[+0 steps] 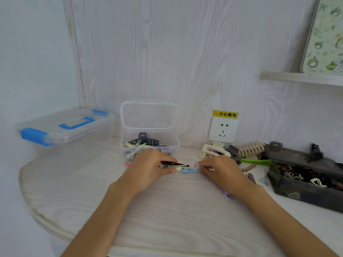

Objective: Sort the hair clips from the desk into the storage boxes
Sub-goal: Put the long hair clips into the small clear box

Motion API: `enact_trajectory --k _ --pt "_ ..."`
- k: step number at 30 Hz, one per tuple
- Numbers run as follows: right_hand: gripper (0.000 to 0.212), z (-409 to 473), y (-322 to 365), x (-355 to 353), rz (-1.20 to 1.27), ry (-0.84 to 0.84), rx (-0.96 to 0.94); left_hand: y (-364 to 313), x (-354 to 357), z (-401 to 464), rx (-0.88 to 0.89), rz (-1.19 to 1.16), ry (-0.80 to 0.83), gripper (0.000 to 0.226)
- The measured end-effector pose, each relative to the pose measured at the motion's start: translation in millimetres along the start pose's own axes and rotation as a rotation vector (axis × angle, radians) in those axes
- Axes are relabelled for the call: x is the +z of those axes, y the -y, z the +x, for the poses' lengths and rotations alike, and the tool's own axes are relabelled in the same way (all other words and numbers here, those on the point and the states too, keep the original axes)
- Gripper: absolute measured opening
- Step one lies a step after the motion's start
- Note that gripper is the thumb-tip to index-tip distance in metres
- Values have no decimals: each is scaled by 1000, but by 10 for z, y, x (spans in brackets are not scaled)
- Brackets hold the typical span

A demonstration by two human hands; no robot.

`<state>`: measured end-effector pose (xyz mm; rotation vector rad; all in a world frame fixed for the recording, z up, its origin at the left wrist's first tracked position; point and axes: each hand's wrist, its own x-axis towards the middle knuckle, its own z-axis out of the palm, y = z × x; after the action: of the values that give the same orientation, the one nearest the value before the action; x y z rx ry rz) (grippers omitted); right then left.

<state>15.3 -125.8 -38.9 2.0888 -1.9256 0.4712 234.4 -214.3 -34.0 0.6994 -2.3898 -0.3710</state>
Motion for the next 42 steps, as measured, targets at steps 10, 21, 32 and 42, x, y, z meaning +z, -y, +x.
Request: enact_trajectory --k 10,21,32,42 --pt "15 13 -27 70 219 58 13 261 -172 113 -247 69 -620 18" --pt "16 314 176 -341 -43 -47 -104 392 -48 141 -373 173 -560 38" --pt "43 1167 585 -301 363 5 41 300 -124 36 -237 179 -800 22" --pt "96 -150 -241 -697 -19 765 373 -264 334 156 159 -3 -91 28"
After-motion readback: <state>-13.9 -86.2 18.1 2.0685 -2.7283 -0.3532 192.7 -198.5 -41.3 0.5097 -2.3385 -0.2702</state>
